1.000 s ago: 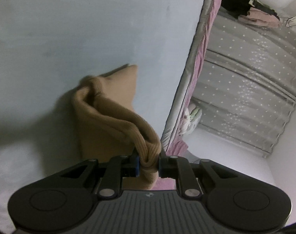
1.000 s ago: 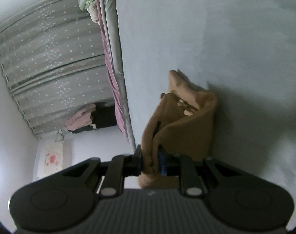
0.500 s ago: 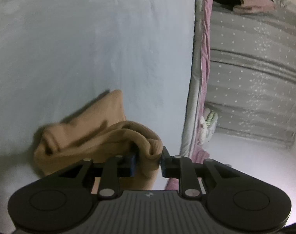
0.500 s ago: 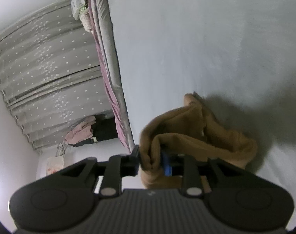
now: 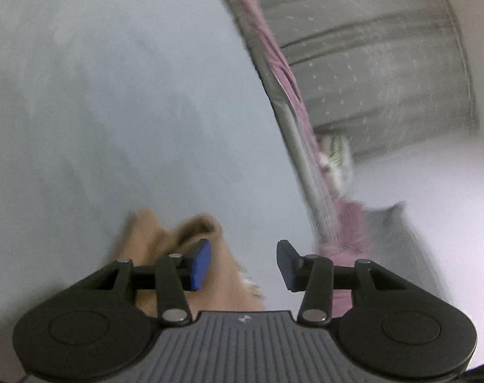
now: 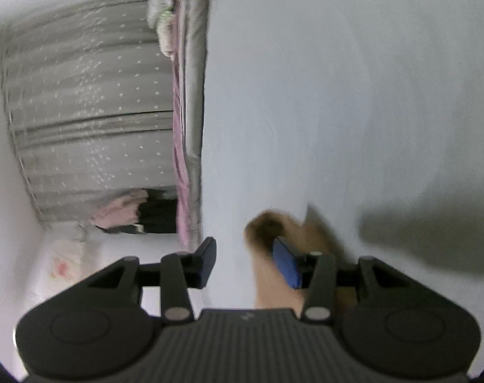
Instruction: Fold clothes
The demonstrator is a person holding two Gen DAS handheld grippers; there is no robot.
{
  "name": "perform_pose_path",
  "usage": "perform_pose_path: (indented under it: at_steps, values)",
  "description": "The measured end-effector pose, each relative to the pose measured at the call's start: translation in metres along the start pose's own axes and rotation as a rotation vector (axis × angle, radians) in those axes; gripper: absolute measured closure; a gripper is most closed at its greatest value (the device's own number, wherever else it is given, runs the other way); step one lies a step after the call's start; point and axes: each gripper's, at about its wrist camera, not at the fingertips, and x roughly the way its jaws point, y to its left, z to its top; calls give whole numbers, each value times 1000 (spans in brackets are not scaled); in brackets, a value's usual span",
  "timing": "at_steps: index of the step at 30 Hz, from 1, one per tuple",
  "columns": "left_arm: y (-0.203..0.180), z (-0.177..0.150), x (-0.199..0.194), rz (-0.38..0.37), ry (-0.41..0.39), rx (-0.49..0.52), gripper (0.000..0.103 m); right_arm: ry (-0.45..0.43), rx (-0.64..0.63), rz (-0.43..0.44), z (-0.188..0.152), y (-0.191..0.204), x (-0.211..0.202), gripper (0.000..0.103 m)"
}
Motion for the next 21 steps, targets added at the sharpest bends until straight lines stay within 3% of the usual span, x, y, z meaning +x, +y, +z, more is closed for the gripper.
perform_pose_path:
  at_steps: [3,6,12,14,18,20,21]
  values:
    - [1,4,6,52,8,114,57,-26,-198,-67,1,19,2,58]
    - [10,6,13,29,36,106,57,-9,-372,-97,-4,36,9,58]
    - [6,5,11,6,40,152,59,89,-582,-105,-26,55,36,58]
    - [-1,3,7,2,43,191,68,90,-633,-111,-32,58,42,59]
    - [-12,-4,0,-15,49,293,75,77,-664,-81,-37,57,47,71]
    - [-13,-7,0,-24,53,327,96,72,-667,-60,-37,55,48,79]
    - [-14,-9,-1,-29,48,332,96,69,-668,-50,-38,55,48,88]
